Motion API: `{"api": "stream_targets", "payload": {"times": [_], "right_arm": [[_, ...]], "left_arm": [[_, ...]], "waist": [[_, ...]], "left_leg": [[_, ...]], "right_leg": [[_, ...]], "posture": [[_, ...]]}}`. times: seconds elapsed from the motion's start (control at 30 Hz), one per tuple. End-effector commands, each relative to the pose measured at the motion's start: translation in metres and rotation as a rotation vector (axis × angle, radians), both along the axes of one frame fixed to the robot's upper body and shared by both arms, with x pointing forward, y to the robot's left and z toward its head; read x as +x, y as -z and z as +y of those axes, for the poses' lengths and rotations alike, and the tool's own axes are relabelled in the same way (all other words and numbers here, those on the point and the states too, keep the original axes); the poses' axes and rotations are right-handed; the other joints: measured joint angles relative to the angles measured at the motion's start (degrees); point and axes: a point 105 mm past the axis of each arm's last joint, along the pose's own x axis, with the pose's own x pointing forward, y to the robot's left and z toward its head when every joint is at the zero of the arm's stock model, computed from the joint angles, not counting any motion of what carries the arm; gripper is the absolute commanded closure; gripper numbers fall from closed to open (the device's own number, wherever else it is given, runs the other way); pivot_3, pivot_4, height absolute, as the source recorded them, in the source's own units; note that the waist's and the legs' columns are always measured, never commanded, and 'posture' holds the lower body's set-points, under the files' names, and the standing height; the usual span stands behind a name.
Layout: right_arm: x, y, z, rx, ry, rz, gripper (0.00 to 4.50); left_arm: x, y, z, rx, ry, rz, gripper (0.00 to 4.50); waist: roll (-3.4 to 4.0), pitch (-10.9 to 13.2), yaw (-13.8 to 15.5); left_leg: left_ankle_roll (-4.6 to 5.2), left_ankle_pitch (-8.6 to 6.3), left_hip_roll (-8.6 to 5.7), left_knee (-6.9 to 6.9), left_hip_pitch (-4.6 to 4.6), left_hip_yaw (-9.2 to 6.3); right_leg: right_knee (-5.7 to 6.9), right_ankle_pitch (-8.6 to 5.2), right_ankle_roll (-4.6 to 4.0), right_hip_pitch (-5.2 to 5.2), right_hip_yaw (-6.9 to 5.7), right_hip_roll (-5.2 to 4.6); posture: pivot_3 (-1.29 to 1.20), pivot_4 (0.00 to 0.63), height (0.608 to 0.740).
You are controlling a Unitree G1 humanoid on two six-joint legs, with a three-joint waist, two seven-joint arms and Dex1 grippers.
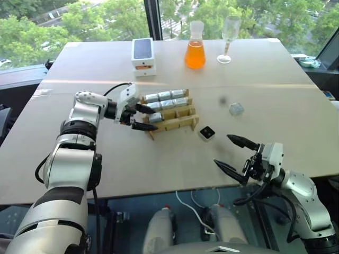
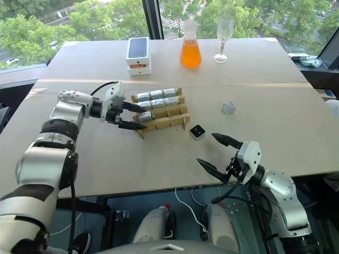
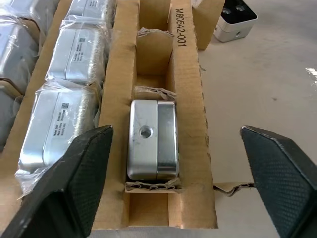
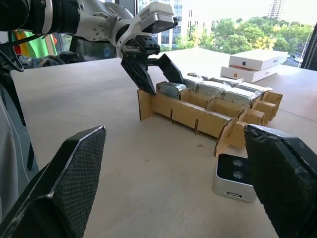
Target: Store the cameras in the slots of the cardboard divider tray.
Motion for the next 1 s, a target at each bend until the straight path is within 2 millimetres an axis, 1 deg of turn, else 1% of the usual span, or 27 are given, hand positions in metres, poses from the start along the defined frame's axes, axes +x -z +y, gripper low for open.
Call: {"api": "stream_targets", "payload": {"times": [0.03,0.13,0.23,0.3,0.33,0.37,0.4,0.47,0.6,0.73,0.87,0.93,0.97,1.0], "right_arm": [[0.007,-0.009,-0.001,-0.016,0.030,-0.028,0.06],[0.020,-0.010,0.002,-0.026,0.097,0.003,0.06],[0.033,-0.004,0.009,-0.061,0.175,0.050,0.06],[0.038,0.003,0.015,-0.105,0.197,0.073,0.06],[0.040,0.007,0.018,-0.128,0.204,0.081,0.06],[0.042,0.012,0.020,-0.149,0.212,0.111,0.06],[0.050,0.020,0.019,-0.178,0.262,0.152,0.06],[0.059,0.029,0.022,-0.214,0.299,0.192,0.06],[0.078,0.035,0.028,-0.246,0.354,0.232,0.06],[0.092,0.040,0.033,-0.277,0.383,0.244,0.06],[0.096,0.041,0.035,-0.280,0.370,0.241,0.06],[0.095,0.041,0.036,-0.294,0.354,0.234,0.60],[0.095,0.040,0.036,-0.292,0.349,0.231,0.90],[0.094,0.040,0.036,-0.290,0.346,0.229,1.44]], "left_arm": [[-0.002,-0.035,0.004,-0.074,0.024,-0.104,0.16],[-0.012,-0.050,0.003,-0.174,0.040,-0.126,0.16],[-0.035,-0.059,0.000,-0.286,0.061,-0.115,0.16],[-0.054,-0.054,0.000,-0.314,0.047,-0.099,0.16],[-0.061,-0.049,0.000,-0.315,0.036,-0.094,0.16],[-0.070,-0.045,0.000,-0.323,0.013,-0.086,0.16],[-0.079,-0.040,-0.001,-0.345,-0.013,-0.082,0.16],[-0.095,-0.035,-0.003,-0.372,-0.067,-0.088,0.16],[-0.120,-0.024,-0.009,-0.387,-0.144,-0.088,0.16],[-0.137,-0.016,-0.010,-0.352,-0.189,-0.096,0.16],[-0.143,-0.012,-0.009,-0.315,-0.209,-0.103,0.16],[-0.143,-0.011,-0.010,-0.306,-0.212,-0.116,0.00],[-0.142,-0.011,-0.010,-0.304,-0.210,-0.128,0.00],[-0.142,-0.012,-0.010,-0.302,-0.209,-0.137,0.00]], "waist": [[-0.02,0.01,-0.03],[-0.02,0.02,-0.40],[-0.01,0.01,-0.89],[-0.01,0.01,-0.95],[-0.01,0.01,-1.44],[-0.01,0.01,-1.32],[-0.02,0.01,-1.28],[-0.01,0.01,-1.79],[-0.06,0.03,-0.72],[-0.06,0.02,-0.75],[-0.06,0.02,-0.82],[-0.06,0.02,-0.83],[-0.06,0.02,-0.84],[-0.06,0.02,-0.86]], "left_leg": [[0.00,0.00,0.01,0.00,-0.01,0.00],[-0.02,0.01,0.10,-0.01,-0.02,-0.01],[-0.25,0.14,0.14,-0.02,-0.01,0.01],[-0.27,0.15,0.15,-0.03,-0.02,0.01],[-0.27,0.16,0.14,-0.03,-0.05,-0.02],[-0.27,0.15,0.14,-0.08,0.01,0.04],[-0.27,0.15,0.13,-0.08,-0.01,0.04],[-0.27,0.15,0.16,-0.09,0.03,0.13],[-0.27,0.15,0.12,-0.13,0.01,0.08],[-0.22,0.12,0.06,-0.14,0.08,0.05],[-0.04,0.02,0.05,-0.14,0.06,0.02],[-0.04,0.02,0.05,-0.17,0.07,0.02],[-0.04,0.02,0.05,-0.17,0.07,0.02],[-0.03,0.01,0.05,-0.18,0.07,0.02]], "right_leg": [[0.00,0.00,0.00,-0.01,0.00,0.00],[0.01,0.01,-0.02,-0.02,0.01,-0.03],[0.02,0.04,-0.09,-0.02,0.06,-0.13],[0.02,0.11,-0.21,-0.03,0.09,-0.29],[0.00,0.10,-0.20,-0.03,0.03,-0.29],[0.03,0.10,-0.21,-0.05,0.16,-0.41],[0.03,0.10,-0.21,-0.06,0.14,-0.41],[0.02,0.10,-0.20,-0.09,0.24,-0.41],[0.02,0.00,-0.05,-0.09,0.15,-0.49],[0.03,0.00,-0.03,-0.01,0.12,-0.56],[0.02,0.00,-0.04,-0.01,0.08,-0.56],[0.02,0.00,-0.05,-0.01,0.08,-0.56],[0.01,0.00,-0.05,-0.01,0.07,-0.55],[0.01,0.00,-0.05,-0.01,0.07,-0.55]], "posture": [[0.00,0.150,0.740],[0.00,0.150,0.740],[0.00,0.150,0.740],[0.00,0.150,0.740],[0.00,0.150,0.740],[0.00,0.150,0.740],[0.00,0.150,0.740],[0.00,0.150,0.740],[0.00,0.150,0.740],[0.00,0.150,0.740],[0.00,0.150,0.740],[0.00,0.150,0.740],[0.00,0.150,0.740],[0.00,0.150,0.740]]}}
